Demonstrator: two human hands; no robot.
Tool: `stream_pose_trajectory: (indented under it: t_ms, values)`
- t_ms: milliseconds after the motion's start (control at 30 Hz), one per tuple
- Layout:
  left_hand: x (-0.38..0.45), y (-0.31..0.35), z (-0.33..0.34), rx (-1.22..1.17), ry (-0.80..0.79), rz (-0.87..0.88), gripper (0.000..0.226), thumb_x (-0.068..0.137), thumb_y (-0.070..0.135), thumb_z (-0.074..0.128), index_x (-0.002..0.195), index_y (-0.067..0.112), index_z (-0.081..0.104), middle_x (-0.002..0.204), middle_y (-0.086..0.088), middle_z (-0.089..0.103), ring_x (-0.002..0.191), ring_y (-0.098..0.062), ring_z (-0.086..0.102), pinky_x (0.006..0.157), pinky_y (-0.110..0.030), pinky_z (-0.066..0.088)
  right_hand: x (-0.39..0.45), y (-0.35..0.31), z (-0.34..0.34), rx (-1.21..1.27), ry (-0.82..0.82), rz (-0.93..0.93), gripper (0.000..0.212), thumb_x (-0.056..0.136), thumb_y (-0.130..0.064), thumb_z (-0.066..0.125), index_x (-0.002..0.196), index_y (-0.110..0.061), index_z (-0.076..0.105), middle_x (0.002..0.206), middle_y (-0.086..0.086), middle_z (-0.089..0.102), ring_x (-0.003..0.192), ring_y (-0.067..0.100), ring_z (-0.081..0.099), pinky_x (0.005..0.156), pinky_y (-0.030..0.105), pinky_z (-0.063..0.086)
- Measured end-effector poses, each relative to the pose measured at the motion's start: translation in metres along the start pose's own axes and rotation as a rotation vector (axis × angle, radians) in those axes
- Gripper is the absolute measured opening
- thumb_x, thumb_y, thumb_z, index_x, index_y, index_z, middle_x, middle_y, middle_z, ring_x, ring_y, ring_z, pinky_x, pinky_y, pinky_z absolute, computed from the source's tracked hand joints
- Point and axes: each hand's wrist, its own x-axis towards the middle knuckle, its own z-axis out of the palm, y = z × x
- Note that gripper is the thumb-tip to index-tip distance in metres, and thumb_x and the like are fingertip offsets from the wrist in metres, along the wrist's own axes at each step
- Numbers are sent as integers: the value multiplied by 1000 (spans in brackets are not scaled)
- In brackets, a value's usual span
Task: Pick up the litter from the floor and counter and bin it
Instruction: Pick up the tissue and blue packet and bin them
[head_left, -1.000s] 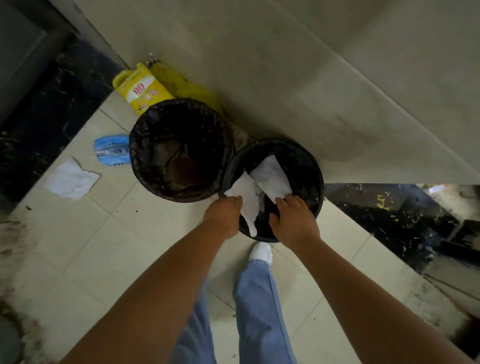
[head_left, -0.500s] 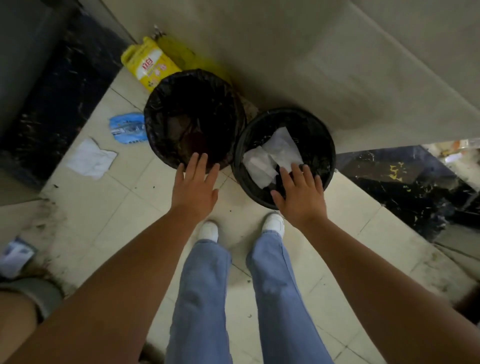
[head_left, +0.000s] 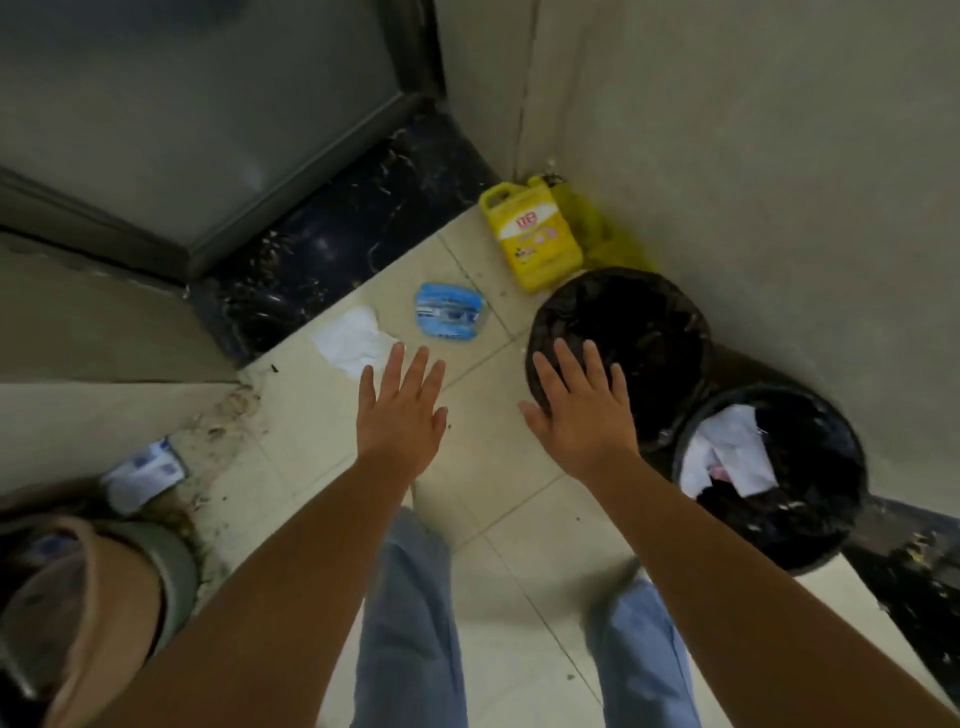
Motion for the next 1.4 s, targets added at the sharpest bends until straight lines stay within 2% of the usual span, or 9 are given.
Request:
stream_pose_trajectory:
  t_ms: [333,767,867,933,1033,1133,1267,1333,1400]
  values:
    - [84,-178,84,-41,-115,-96,63,100,47,20,151,20,-6,161,-3,-12,147,-27,-16,121,-47,-2,145,-117,73,-126,-161,87,58,98,-43,25,149,-21,6,160,5,0,147,29,-4,121,45,5]
    - [296,-181,282,-263,-70,-121,59,98,38,41,148,17,19,157,-7,21,145,-25,15,118,-39,21,395,-95,233,-408,-74,131,61,91,-37,53,141,-11,30,144,13,39,135,32,32,108,46,31]
    - [322,-169,310,-252,56,-82,45,90,27,59,131,12,50,135,-11,50,129,-30,42,107,-41,36,415,-84,263,-429,39,134,42,91,-24,52,128,-6,47,132,15,52,128,32,39,108,45,30]
    - [331,-166,320,-220,188,-56,28,69,13,80,94,4,73,103,-16,69,101,-34,63,87,-42,51,417,-79,274,-450,64,136,32,92,-17,48,121,-3,55,126,15,57,125,33,42,107,44,29]
    - [335,-166,321,-269,169,-51,14,65,0,81,78,-4,75,89,-21,71,89,-39,65,77,-44,53,416,-78,279,-436,140,83,30,87,-13,56,114,0,58,117,19,61,116,34,51,100,43,38]
    - [339,-170,316,-217,248,-9,25,39,-5,90,57,-2,72,67,-20,70,66,-38,68,62,-41,57,426,-85,270,-423,395,41,49,54,-22,84,94,-6,62,95,16,70,87,31,68,77,37,54]
    - [337,-167,318,-239,255,5,26,39,-3,91,55,0,71,71,-20,72,67,-37,70,61,-40,57,435,-78,262,-294,237,107,42,83,-18,65,122,-7,55,147,15,35,137,32,29,112,51,22]
    - [331,-166,319,-269,249,-7,26,41,0,92,55,0,71,73,-21,73,69,-37,70,59,-41,57,436,-70,268,-259,208,142,32,88,-13,57,118,-5,60,144,14,36,136,31,27,114,49,17]
    - [327,-163,319,-294,233,-5,27,41,2,93,55,0,70,73,-20,73,69,-37,70,57,-41,58,433,-67,279,-298,248,158,27,78,-13,69,102,-2,69,122,16,57,120,33,47,107,50,31]
